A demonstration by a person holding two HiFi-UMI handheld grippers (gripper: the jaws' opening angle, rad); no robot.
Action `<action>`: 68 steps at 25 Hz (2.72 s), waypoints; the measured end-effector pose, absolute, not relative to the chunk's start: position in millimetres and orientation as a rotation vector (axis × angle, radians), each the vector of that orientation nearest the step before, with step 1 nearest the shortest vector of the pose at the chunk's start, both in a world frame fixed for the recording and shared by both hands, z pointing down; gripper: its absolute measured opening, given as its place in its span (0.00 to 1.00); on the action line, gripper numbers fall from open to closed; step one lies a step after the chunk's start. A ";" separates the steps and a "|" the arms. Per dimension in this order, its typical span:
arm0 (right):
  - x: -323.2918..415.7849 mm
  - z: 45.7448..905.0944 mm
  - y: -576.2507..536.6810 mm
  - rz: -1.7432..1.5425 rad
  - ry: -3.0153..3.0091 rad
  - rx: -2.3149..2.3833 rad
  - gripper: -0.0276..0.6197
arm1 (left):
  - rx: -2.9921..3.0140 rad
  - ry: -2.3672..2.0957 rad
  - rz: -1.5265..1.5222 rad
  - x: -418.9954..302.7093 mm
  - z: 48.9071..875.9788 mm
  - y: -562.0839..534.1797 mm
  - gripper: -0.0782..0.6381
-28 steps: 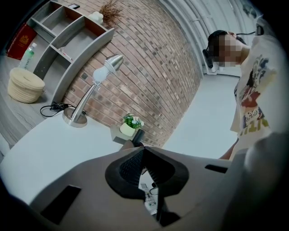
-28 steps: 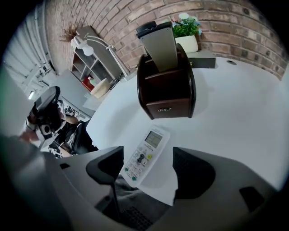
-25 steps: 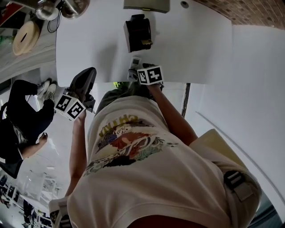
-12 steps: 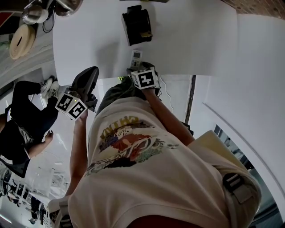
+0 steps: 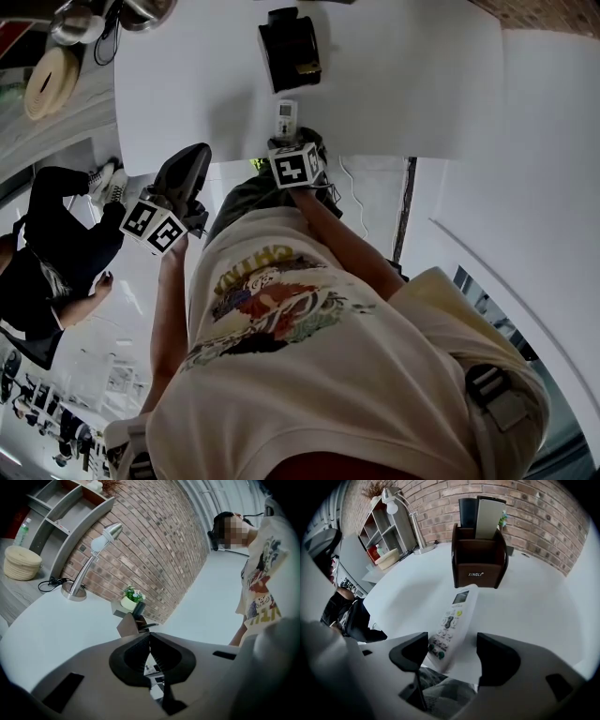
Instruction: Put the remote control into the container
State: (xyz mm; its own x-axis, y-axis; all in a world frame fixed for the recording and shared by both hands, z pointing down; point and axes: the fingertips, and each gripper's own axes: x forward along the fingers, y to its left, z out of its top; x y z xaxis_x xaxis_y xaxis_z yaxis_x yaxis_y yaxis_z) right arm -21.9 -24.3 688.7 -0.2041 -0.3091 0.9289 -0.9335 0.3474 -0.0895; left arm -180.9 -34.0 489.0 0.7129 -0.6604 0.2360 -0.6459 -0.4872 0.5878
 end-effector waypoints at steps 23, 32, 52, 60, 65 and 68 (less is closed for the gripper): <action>7.7 580.4 -66.6 1.585 -2.033 1.122 0.22 | 2.283 -1.030 -0.128 -166.8 472.7 -30.0 0.12; 9.2 583.8 -97.3 1.832 -1.955 1.149 0.22 | 2.280 -1.050 -0.160 -169.5 467.6 -42.8 0.12; -13.1 582.9 -114.3 2.648 -1.652 1.135 0.22 | 2.271 -0.993 -0.150 -149.1 471.3 -71.2 0.12; -29.6 562.8 -129.0 2.304 -1.980 1.014 0.39 | 2.268 -0.996 -0.147 -142.5 469.4 -75.0 0.12; -30.3 554.7 -128.5 2.107 -2.085 0.939 0.39 | 2.268 -0.997 -0.154 -139.5 467.8 -75.2 0.12; -31.4 555.5 -119.3 1.885 -2.139 0.900 0.39 | 2.279 -0.998 -0.154 -139.1 467.1 -74.8 0.12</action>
State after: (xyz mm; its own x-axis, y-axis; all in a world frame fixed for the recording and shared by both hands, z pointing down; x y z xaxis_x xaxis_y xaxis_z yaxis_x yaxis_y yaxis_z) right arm -31.4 -119.3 555.5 -0.8085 -0.3328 0.4853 -0.5233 0.0294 -0.8516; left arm -139.1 -74.8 467.1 0.7051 -0.6951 0.1402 -0.6204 -0.5089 0.5968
